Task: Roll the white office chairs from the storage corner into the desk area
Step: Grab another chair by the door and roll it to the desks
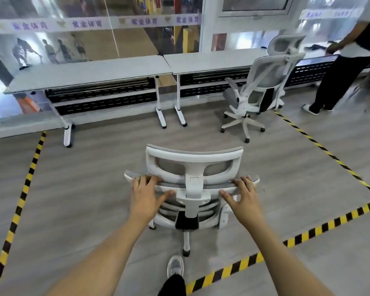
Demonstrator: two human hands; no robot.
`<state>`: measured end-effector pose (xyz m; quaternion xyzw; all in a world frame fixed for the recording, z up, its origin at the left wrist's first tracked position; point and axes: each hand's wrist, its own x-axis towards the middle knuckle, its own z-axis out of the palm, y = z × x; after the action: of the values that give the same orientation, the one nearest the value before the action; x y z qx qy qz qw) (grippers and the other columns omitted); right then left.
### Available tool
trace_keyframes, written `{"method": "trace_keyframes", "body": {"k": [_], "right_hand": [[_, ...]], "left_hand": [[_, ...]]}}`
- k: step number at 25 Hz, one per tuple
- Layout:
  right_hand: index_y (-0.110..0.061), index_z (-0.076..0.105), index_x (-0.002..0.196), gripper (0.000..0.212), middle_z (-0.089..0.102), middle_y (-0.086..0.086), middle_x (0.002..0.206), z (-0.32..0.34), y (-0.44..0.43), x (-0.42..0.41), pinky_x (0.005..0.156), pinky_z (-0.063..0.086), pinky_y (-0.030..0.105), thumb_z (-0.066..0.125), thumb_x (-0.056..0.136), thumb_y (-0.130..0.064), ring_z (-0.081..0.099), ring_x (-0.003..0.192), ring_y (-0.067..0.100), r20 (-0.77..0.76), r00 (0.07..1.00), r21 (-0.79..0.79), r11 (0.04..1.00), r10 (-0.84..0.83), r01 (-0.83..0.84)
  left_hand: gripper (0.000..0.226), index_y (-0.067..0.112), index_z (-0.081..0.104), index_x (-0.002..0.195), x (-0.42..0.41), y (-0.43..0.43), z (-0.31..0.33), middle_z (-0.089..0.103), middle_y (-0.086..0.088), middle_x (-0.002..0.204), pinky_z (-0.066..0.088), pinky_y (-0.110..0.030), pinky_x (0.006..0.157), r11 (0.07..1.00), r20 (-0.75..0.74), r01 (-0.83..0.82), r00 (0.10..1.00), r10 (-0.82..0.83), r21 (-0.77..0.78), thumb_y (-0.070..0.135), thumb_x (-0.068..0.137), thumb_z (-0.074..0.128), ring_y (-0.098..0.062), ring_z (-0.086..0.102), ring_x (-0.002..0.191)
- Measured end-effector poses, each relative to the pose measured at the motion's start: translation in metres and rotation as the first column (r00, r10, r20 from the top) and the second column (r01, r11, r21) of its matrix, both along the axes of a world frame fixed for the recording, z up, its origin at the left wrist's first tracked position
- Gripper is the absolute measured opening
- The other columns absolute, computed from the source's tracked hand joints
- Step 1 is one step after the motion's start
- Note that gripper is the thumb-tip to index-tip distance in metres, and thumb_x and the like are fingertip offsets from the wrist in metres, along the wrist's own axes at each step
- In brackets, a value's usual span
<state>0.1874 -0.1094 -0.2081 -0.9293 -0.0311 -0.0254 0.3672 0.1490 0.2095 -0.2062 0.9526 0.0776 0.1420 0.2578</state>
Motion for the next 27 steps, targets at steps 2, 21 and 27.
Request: {"method": "trace_keyframes", "body": {"k": [2,21,27], "right_hand": [[-0.024,0.056,0.133,0.062,0.038,0.002,0.155,0.0,0.004,0.082,0.121,0.028,0.041,0.063,0.086,-0.063,0.014,0.153,0.014,0.031,0.999,-0.02,1.0,-0.012,0.012],[-0.021,0.048,0.143,0.073,0.021,0.01,0.166,0.016,0.0,0.803,0.126,0.014,0.043,0.053,0.088,-0.07,0.005,0.156,0.021,-0.071,0.986,-0.13,0.979,0.149,-0.158],[-0.026,0.041,0.148,0.085,0.023,0.007,0.166,0.022,0.0,0.93,0.124,0.016,0.049,0.035,0.084,-0.082,0.011,0.156,0.021,-0.08,0.984,-0.261,0.949,0.161,-0.177]], "left_hand": [[0.059,0.028,0.062,0.11,0.084,0.004,-0.001,0.055,-0.001,0.111,0.042,-0.044,0.1,1.0,0.008,0.002,1.0,-0.002,0.016,0.074,0.075,0.064,-0.025,0.04,0.112],[0.059,0.026,0.058,0.122,0.754,-0.015,0.029,0.053,-0.006,0.124,0.037,-0.046,0.108,0.993,-0.135,-0.118,0.984,0.117,0.002,0.069,0.081,0.06,-0.031,0.039,0.126],[0.05,0.025,0.058,0.124,0.865,-0.021,0.03,0.055,-0.006,0.122,0.036,-0.046,0.108,0.987,-0.149,-0.156,0.976,0.16,0.037,0.059,0.087,0.062,-0.033,0.04,0.124]]}}
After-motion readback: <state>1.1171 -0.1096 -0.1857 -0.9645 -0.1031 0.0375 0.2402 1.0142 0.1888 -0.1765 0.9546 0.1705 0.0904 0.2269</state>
